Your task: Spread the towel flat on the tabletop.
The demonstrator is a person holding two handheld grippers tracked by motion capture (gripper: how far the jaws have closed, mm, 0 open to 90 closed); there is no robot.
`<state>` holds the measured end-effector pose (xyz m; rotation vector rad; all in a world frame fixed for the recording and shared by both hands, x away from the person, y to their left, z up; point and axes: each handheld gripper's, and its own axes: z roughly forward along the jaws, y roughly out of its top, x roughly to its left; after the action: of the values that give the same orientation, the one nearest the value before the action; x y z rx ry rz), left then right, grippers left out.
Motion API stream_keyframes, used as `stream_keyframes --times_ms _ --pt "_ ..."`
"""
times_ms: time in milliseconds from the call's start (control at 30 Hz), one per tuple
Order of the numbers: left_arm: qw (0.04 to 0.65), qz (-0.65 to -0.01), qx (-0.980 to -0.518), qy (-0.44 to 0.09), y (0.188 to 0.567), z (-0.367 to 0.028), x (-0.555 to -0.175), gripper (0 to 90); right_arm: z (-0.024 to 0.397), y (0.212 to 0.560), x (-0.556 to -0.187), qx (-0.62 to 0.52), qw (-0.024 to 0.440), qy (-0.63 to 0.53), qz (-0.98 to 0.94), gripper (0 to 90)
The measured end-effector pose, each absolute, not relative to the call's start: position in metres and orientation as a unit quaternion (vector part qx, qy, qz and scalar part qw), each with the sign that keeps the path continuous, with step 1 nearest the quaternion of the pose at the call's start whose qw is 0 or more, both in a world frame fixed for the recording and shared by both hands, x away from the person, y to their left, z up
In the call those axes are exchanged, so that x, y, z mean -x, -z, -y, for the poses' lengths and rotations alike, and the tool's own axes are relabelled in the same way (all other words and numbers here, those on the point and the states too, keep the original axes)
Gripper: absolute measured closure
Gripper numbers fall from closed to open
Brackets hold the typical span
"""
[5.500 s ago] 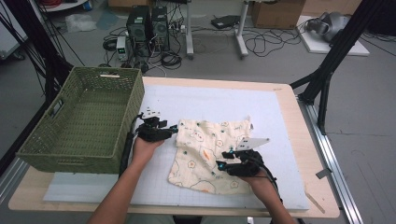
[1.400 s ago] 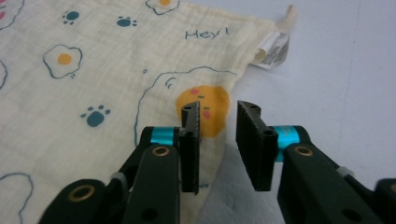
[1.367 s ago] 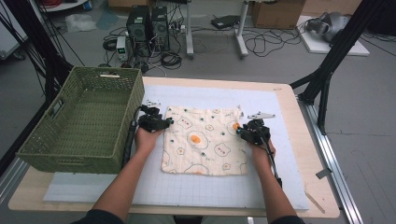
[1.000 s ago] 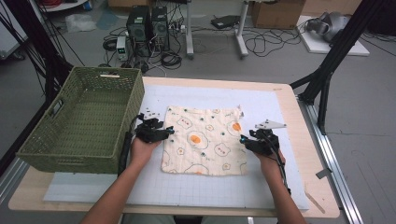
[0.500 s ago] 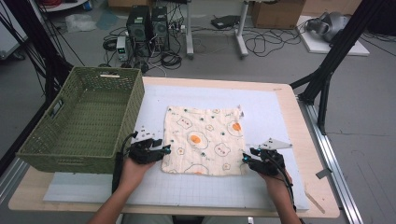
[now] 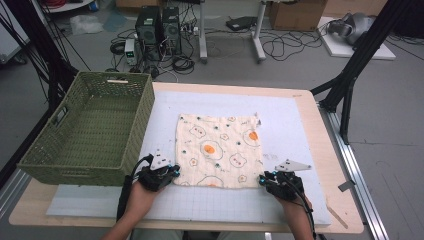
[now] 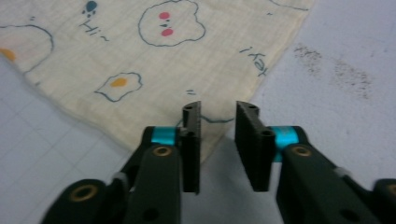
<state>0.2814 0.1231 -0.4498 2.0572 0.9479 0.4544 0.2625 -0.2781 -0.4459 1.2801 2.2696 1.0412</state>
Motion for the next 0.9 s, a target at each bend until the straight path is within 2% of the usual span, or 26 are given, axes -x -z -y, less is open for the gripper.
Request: stream_keyframes --times_ms 67,433,533,567,700,733,900 --pt "0.400 -0.382 -0.812 -0.185 0.449 -0.126 -0.278 87.5 0.275 0.446 -0.261 -0.444 0.162 -0.366 -0.801 86.2" --pt "0.399 -0.387 -0.811 -0.183 0.448 -0.132 -0.267 87.1 0.281 0.438 -0.250 -0.425 0.168 -0.337 -0.823 90.0" --pt "0.400 -0.394 -0.808 -0.180 0.445 -0.132 -0.269 86.2 0.287 0.438 -0.247 -0.431 0.177 -0.320 -0.825 88.5" --pt "0.407 -0.400 -0.801 -0.181 0.443 -0.132 -0.270 81.2 0.291 0.437 -0.247 -0.434 0.182 -0.327 -0.820 84.4" --pt "0.434 -0.403 -0.784 -0.186 0.439 -0.135 -0.273 60.6 0.303 0.428 -0.251 -0.442 0.189 -0.375 -0.793 79.1" --pt "0.448 -0.401 -0.778 -0.183 0.440 -0.137 -0.277 55.9 0.305 0.427 -0.257 -0.443 0.187 -0.396 -0.783 74.5" --pt "0.480 -0.395 -0.762 -0.180 0.439 -0.139 -0.285 46.3 0.293 0.428 -0.269 -0.428 0.179 -0.410 -0.785 65.1"
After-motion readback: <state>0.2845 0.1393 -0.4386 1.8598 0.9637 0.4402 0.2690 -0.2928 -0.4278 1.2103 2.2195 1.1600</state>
